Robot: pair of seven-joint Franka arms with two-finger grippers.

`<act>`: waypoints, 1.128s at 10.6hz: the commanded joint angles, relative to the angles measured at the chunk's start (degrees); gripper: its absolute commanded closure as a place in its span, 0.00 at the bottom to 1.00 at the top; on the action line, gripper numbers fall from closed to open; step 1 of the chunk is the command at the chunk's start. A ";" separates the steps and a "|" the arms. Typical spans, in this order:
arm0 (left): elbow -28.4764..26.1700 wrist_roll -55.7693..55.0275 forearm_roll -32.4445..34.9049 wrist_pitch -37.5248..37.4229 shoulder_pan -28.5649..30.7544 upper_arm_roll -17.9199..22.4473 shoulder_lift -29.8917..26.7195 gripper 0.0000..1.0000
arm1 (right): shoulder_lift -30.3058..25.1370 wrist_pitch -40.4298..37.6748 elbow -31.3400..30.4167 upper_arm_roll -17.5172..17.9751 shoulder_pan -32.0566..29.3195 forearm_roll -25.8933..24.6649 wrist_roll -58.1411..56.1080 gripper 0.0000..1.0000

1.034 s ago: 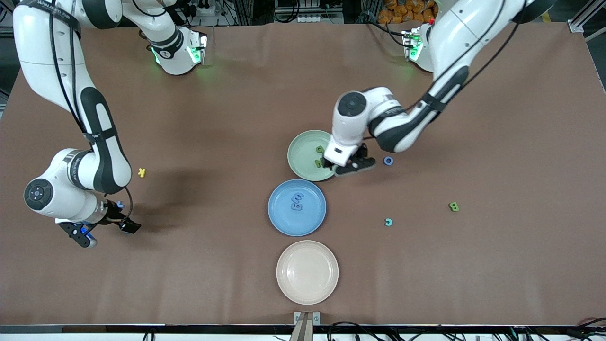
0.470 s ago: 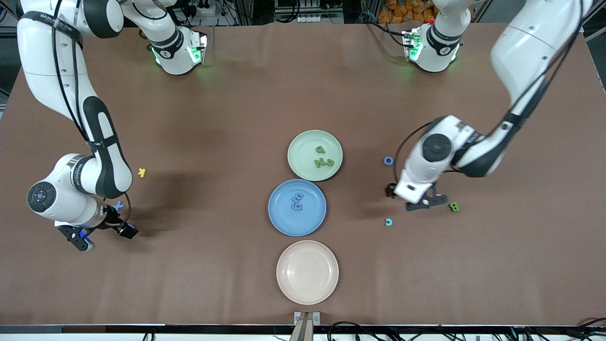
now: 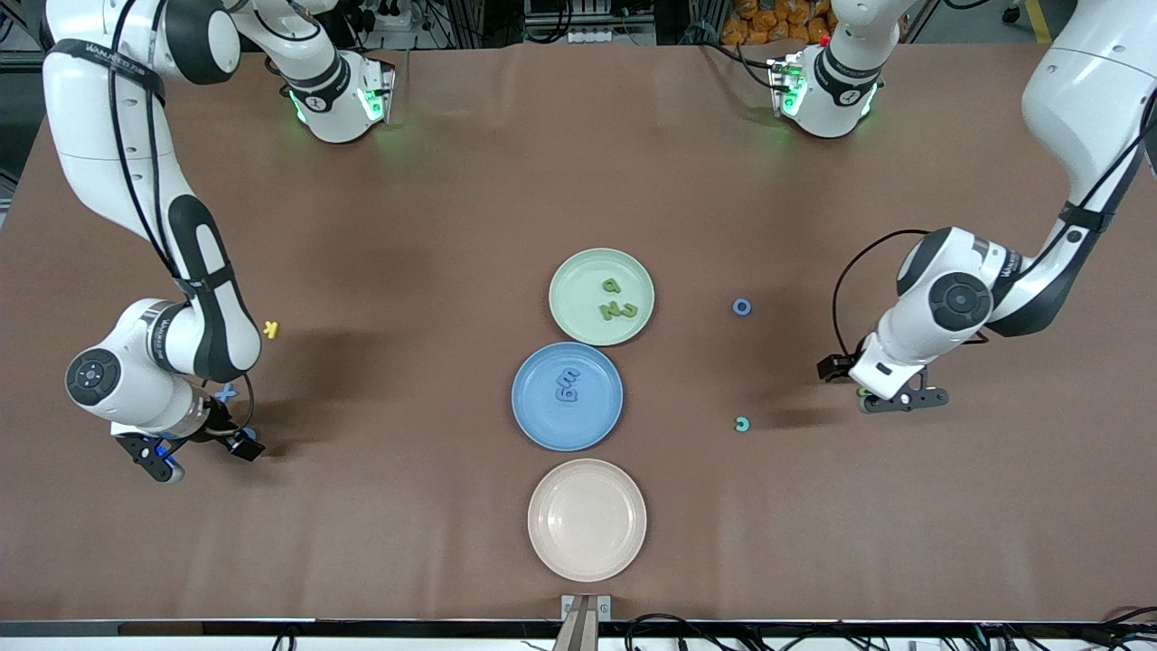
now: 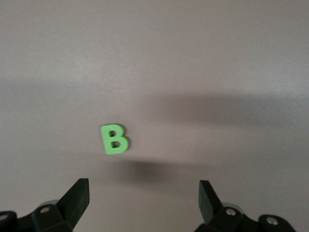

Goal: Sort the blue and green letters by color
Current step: 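Grasp green B with the left gripper while the right gripper grasps blue c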

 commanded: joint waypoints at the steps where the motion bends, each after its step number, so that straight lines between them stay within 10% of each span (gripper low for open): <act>1: -0.89 4.13 1.82 1.59 3.88 -0.93 0.43 0.00 | 0.62 -0.26 1.71 0.31 -0.54 0.83 -0.80 1.00; 12: 2.02 6.26 5.17 8.02 2.76 3.99 6.77 0.00 | -0.79 -5.45 4.79 1.90 7.34 -5.67 -5.01 1.00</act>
